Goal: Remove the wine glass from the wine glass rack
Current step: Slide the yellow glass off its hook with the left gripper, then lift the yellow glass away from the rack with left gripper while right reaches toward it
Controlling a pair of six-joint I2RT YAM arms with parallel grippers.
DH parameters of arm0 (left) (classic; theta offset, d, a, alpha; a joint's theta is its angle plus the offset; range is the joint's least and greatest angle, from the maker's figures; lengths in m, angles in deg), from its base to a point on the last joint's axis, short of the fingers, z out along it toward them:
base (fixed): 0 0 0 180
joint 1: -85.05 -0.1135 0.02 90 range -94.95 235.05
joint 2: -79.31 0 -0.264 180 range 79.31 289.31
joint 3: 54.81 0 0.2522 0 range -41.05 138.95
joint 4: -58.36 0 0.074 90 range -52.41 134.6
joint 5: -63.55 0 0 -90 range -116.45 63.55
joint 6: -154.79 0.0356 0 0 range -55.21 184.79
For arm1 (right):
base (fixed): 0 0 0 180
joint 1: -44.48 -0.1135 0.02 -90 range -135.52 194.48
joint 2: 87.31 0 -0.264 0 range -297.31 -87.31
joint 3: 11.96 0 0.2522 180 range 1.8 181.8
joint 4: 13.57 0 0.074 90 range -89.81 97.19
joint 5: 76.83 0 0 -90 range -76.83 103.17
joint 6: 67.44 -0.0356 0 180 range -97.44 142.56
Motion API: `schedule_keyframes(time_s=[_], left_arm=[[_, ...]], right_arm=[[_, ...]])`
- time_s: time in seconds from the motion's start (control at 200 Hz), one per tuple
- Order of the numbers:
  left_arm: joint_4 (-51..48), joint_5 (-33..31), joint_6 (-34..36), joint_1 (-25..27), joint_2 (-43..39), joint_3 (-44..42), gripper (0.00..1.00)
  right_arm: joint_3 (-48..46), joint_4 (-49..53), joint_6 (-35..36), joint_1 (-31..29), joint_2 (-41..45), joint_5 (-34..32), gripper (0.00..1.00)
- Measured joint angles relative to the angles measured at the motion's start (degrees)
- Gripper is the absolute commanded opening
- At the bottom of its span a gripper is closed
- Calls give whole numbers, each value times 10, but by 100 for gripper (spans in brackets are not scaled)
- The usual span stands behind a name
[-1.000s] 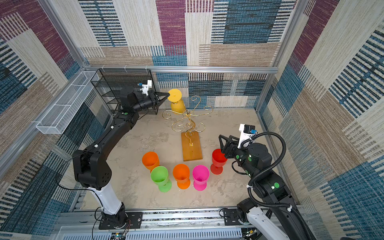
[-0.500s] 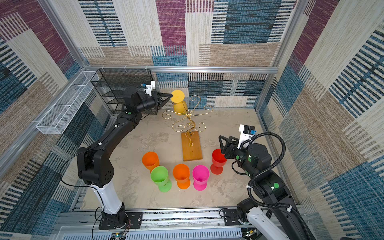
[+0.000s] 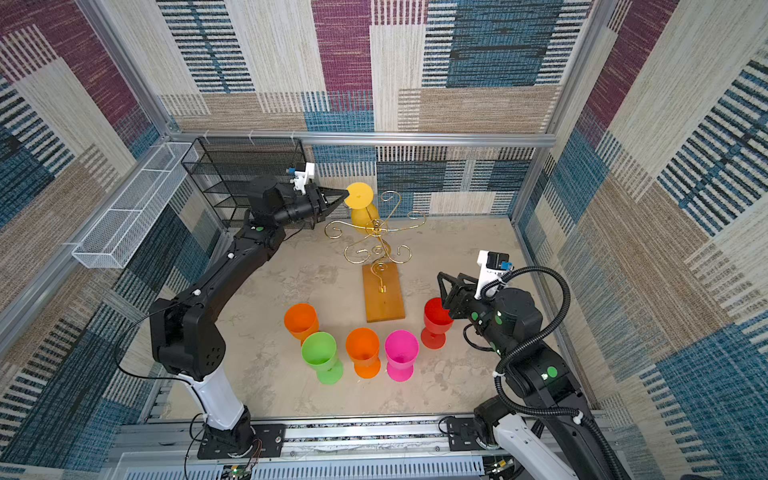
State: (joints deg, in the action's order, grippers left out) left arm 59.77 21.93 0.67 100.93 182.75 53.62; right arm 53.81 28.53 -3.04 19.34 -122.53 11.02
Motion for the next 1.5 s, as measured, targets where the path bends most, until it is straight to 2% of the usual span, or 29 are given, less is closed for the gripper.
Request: schedule_keyframes(time_s=[0.531,0.866,1.087,1.197,1.277,1.422,1.497], left_arm=[[-40,13,27,-12,-60,-59,0],[-72,0,50,-74,-123,-88,0],[-101,-30,76,-109,-221,-115,0],[-100,-33,80,-106,-283,-124,0],[-98,-43,82,-98,-328,-126,0],[-72,-45,83,-64,-383,-126,0],[-27,-40,59,-46,-395,-136,0]], right_arm=[[-2,0,0,0,2,0,60],[-3,0,0,0,8,0,60],[-14,-7,0,0,16,0,60],[-35,-43,0,0,24,12,55],[-69,-101,-7,0,27,44,53],[-119,-211,-28,0,9,118,56],[-125,-275,-29,0,-8,154,57]])
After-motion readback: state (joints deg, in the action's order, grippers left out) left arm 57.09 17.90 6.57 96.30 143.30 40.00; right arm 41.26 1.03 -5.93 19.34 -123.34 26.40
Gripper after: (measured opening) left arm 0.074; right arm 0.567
